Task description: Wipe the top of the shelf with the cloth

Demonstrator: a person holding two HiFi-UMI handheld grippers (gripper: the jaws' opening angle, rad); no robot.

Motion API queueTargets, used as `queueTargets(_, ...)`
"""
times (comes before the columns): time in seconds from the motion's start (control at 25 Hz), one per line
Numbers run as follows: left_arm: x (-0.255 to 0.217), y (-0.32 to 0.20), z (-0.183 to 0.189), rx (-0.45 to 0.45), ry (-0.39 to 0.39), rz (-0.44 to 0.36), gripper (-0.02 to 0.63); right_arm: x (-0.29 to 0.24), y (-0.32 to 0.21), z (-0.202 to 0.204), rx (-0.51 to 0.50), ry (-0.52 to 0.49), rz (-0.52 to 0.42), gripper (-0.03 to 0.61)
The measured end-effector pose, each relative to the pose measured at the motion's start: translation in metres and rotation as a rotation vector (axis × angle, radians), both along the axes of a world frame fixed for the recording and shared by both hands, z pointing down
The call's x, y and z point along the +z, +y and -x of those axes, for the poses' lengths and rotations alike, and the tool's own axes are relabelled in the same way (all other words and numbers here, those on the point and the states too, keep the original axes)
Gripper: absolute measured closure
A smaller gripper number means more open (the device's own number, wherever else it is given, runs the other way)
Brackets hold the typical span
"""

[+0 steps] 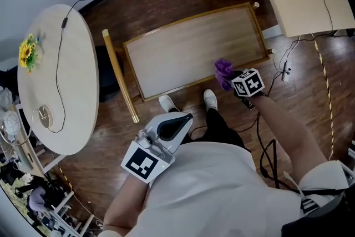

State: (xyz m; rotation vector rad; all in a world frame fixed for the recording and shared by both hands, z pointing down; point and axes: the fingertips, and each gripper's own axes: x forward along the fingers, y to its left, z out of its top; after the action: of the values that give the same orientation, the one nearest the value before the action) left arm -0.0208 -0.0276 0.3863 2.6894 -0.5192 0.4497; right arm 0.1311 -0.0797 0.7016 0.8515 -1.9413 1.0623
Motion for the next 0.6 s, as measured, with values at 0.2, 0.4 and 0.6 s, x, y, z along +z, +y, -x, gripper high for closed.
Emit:
queueTargets(0.2,0.0,0.0,-0.025,0.006,-0.002,-0.004,0.595,-0.001,-0.012,-0.084,0.073,0.078,-0.02,0.482)
queueTargets(0.4,-0.002,-0.001,-0.044,-0.004,0.003,-0.008,0.595,0.015,-0.01,-0.171,0.138,0.181,-0.007,0.482)
queueTargets(0.6,-0.004,-0.001,-0.054,-0.021,-0.005,-0.023,0.595,0.02,-0.008,-0.243,0.244,0.276,0.006,0.482)
